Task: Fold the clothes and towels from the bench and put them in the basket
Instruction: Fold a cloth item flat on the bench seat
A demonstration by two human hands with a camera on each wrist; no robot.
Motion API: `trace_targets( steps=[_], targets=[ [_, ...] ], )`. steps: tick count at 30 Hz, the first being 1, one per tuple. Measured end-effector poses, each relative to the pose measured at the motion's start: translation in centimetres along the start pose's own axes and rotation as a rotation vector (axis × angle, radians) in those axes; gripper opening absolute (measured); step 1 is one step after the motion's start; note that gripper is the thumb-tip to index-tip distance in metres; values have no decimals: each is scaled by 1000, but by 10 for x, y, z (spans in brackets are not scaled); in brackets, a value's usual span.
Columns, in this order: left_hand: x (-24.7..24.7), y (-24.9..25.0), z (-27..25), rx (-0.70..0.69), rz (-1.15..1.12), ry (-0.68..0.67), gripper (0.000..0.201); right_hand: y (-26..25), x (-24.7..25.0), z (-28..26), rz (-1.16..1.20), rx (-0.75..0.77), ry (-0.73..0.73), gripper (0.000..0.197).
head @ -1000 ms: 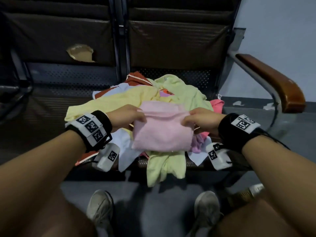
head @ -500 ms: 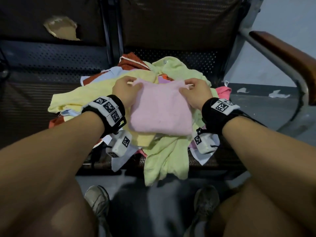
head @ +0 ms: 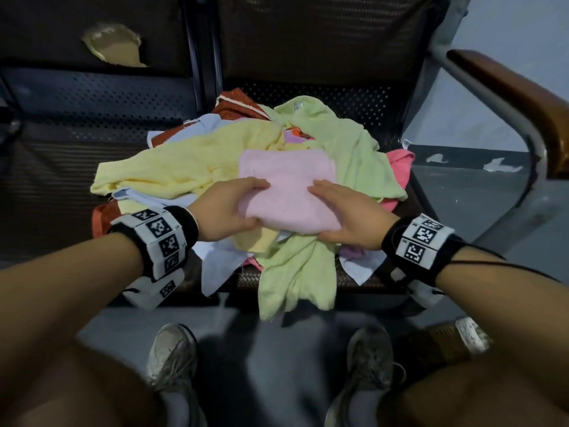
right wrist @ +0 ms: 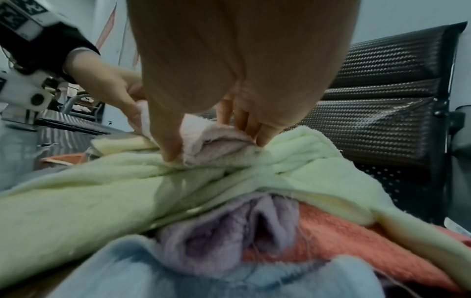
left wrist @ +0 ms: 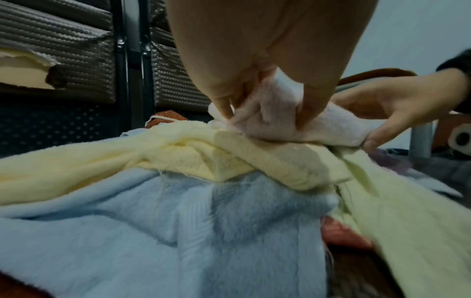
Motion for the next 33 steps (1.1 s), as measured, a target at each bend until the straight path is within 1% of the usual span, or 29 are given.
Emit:
trace_targets(
  steps=[1,2,5,6,7,8,9,11,13,14,15,16,18,20,21,22,23,24,25,26,28,29,31,33],
  targets=[
    [5,0,1,28,-12,38,62,-1,2,1,-13,-7,15,86],
    [11,1,2,55,-29,79,52,-2,7,2,-9,-13,42,77],
    [28,6,2,66,3,185,29,-7,27,0,81,-22,179,32],
    [31,6,3,68,12,207,21,-7,32,-1,121,-35,203,22],
    [33,5,4,79,-3,228,17,-5,37,-3,166,-50,222,18],
    [35,4,4,96,-40,244,19,-4,40,-4,223,-67,243,18],
    [36,2,5,117,-99,256,25,-1,44,-5,295,-86,262,18],
    [34,-1,6,154,-272,260,38,6,46,-6,438,-130,293,19],
    [30,-5,6,204,-413,229,55,12,43,-2,502,-180,292,23],
    [28,-9,6,227,-416,205,64,16,41,0,524,-210,288,28],
    [26,-13,7,240,-378,188,67,18,39,3,556,-241,286,33],
    [23,-19,8,249,-321,188,65,21,37,6,594,-270,284,36],
    [23,-30,11,300,-233,261,60,25,33,14,657,-319,281,30],
    [26,-39,13,396,-168,347,60,28,31,24,623,-374,298,24],
    [27,-43,15,459,-135,358,59,29,31,28,585,-397,305,24],
    [26,-47,15,535,-113,332,61,29,30,32,550,-416,307,27],
    [23,-50,15,617,-123,276,68,28,31,35,515,-428,309,31],
    [17,-54,14,688,-176,207,75,28,31,37,474,-439,310,35],
    [9,-55,13,739,-269,145,77,27,32,39,429,-447,309,37],
    [4,-54,12,769,-369,107,74,26,32,40,384,-453,306,37],
    [0,-49,14,777,-477,111,65,25,32,41,315,-453,307,35],
    [2,-46,17,754,-469,144,64,24,34,40,296,-446,311,33],
    [14,-37,25,650,-401,259,64,19,38,38,271,-414,309,34],
    [25,-18,32,495,-435,360,52,11,44,36,257,-331,282,51]
  ],
)
Point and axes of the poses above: each hand's wrist, its own z-axis towards the middle knuckle, its own x-axis out of the back of the hand, y = z × x, the point moved 7 cm from there along z, towards the middle knuckle, and after that the axes turned 9 degrees about -x, right-handed, at the moved point
